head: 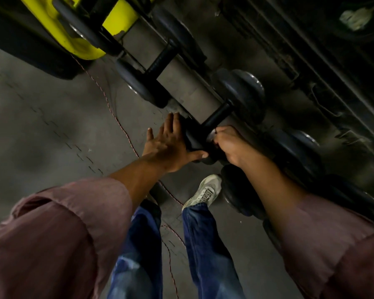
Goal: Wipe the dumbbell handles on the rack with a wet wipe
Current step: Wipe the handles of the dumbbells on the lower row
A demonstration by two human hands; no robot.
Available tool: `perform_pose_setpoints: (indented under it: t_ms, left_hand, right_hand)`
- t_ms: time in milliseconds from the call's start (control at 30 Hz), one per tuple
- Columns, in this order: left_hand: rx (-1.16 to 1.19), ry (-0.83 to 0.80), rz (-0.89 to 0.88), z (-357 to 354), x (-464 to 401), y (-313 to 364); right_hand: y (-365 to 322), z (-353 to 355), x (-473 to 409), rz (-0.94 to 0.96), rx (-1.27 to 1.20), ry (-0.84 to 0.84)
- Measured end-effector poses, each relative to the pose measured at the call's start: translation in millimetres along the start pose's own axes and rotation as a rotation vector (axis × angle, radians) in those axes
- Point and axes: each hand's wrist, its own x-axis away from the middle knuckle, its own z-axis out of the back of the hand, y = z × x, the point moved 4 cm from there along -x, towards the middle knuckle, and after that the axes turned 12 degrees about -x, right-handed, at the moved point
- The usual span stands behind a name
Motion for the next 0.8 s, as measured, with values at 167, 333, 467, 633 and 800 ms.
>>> perform_pose_setpoints:
  t_ms: [167, 333, 467, 633, 800]
  left_hand:
    - [0.007, -0.012, 0.014, 1.8, 1.3, 0.6]
    - [0.034, -0.019, 0.027, 1.0, 1.3, 2.7]
    - [0.051, -0.02, 0.022, 0.2, -0.4, 3.0]
    - [0.052, 0.009, -0.005, 5.9, 5.6, 4.8]
    - [0.068, -0.005, 0.018, 0.9, 1.0, 2.0]
  right_hand:
    - [-12.6, -0.9, 10.8, 0.203, 0.583, 0.061]
    - [-35.8, -14.1, 25.7, 0.535, 0.8, 0.104]
    - [-47.9, -25.6, 22.7, 0.71, 0.899, 0.091]
    - [-58.5, -38.7, 6.6, 0.831, 0.934, 0.103]
    - [-62.6, -45.2, -3.0, 0.737, 1.116, -0.061]
